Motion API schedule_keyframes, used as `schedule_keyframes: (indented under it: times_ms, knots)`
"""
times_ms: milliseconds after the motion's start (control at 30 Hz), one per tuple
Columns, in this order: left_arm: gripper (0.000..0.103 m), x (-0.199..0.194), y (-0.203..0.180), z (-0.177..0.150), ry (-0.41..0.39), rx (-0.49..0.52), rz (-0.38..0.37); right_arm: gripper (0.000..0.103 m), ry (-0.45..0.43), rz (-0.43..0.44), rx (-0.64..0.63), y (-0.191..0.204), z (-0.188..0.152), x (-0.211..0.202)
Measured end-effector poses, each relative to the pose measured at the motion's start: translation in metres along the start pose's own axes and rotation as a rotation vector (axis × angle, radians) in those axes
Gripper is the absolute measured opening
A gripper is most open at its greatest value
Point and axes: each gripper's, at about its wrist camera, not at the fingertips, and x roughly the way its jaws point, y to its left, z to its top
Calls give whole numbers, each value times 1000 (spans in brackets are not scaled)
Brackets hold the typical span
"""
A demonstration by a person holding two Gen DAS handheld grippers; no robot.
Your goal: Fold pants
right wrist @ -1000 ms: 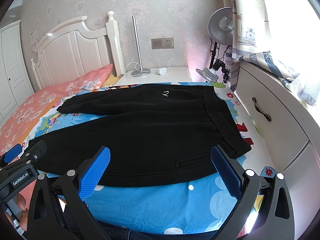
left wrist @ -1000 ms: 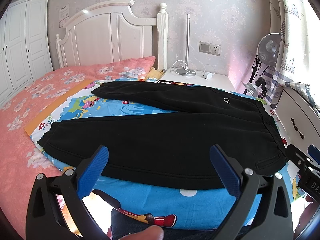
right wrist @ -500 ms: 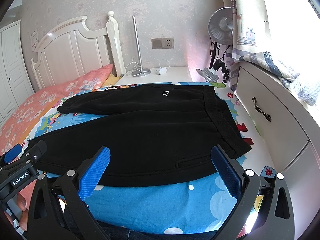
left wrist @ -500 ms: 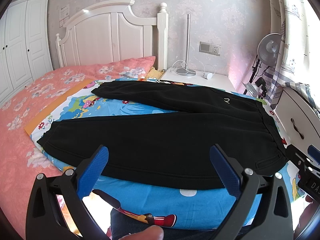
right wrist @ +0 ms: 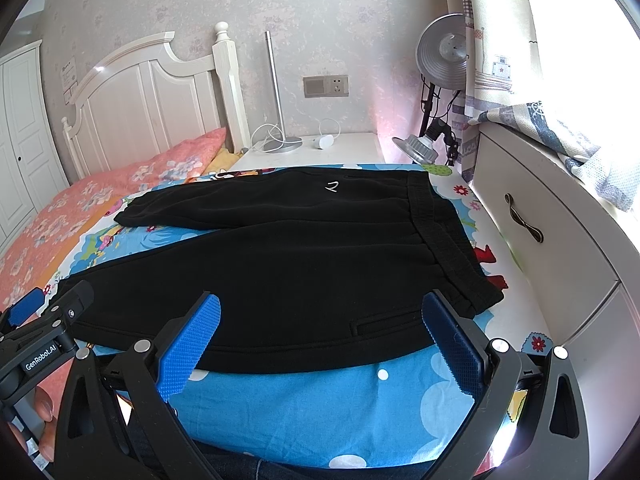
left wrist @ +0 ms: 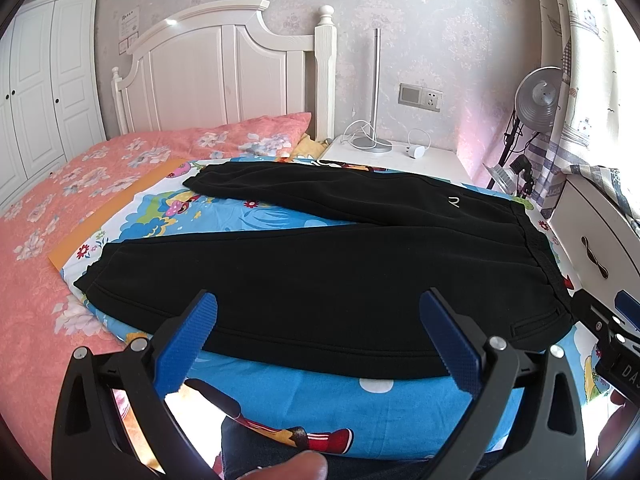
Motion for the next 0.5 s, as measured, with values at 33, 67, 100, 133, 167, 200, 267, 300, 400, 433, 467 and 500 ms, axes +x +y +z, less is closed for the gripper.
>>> schedule_keyframes:
  times_ms: [33, 67, 100, 133, 167, 200, 267, 300, 400, 433, 467, 500]
  knots:
    - [101, 0, 0, 0, 1, 1, 1, 98, 0, 0, 0, 0, 0, 0]
    - [101, 0, 0, 0, 1, 1, 0, 98, 0, 1, -1, 0, 0, 0]
    - [101, 0, 0, 0, 1, 0, 0, 98, 0, 1, -1, 0, -1, 0]
    - [101, 0, 0, 0, 1, 0, 0, 98, 0, 1, -2, 1, -2, 0]
    - [101, 0, 0, 0, 1, 0, 0, 98, 0, 1, -2, 1, -2, 0]
    - [101, 0, 0, 0, 1, 1, 0, 98, 1, 1, -2, 1, -2, 0]
    - [101, 0, 0, 0, 2, 1, -1, 98, 4, 4, -2, 2, -4, 2]
    - [101, 0, 0, -1, 3, 1, -2, 98, 5, 11, -1, 3, -6, 2]
    - [101, 3, 1, -3, 11, -2, -12, 98, 37, 56, 3, 6, -10, 9]
    - [101, 5, 2, -4, 16, -6, -21, 98, 63, 72, 11, 6, -12, 14]
    - [101, 8, 3, -5, 24, -10, -35, 98, 108, 86, 25, 5, -16, 24]
    - [101, 10, 5, -6, 29, -15, -52, 98, 144, 100, 40, 4, -18, 31]
